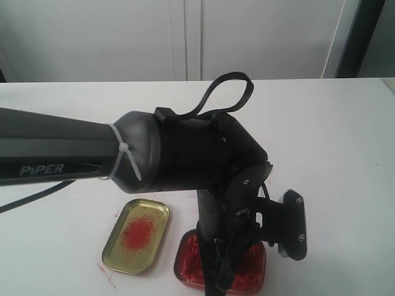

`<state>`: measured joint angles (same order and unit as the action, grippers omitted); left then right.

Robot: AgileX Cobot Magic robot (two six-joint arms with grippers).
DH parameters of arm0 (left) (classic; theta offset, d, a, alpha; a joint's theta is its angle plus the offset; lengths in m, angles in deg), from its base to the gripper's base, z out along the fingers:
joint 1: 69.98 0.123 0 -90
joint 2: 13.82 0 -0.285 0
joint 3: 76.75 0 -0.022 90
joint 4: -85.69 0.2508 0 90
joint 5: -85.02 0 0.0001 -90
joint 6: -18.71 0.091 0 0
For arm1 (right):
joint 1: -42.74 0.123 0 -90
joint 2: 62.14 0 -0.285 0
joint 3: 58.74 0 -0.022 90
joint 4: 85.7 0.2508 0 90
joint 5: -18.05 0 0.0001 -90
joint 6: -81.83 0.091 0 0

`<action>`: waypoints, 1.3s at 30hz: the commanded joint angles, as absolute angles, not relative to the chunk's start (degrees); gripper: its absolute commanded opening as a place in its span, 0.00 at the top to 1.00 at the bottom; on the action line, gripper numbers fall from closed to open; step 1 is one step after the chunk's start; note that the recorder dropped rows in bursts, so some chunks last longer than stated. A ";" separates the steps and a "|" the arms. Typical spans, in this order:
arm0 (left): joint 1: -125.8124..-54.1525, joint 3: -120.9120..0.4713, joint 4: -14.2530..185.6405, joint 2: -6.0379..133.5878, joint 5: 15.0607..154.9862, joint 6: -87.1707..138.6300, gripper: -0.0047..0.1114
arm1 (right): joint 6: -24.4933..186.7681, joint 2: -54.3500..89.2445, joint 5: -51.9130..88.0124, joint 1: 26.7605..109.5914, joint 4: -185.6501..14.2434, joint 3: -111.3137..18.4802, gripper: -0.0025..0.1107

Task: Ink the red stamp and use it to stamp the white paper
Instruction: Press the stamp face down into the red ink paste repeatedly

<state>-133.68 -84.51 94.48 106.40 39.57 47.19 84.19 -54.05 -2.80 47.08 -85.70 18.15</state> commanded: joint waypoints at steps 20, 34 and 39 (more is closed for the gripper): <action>-137.54 -84.26 101.61 108.34 39.16 38.52 0.96 | 84.22 -54.35 -1.96 46.68 -85.70 18.48 0.98; -139.39 -84.26 107.77 108.34 38.15 30.16 0.96 | 84.22 -54.35 -1.96 46.68 -85.70 18.48 0.98; -139.39 -84.26 108.05 108.34 38.09 28.30 0.96 | 84.22 -54.35 -1.96 46.68 -85.70 18.48 0.98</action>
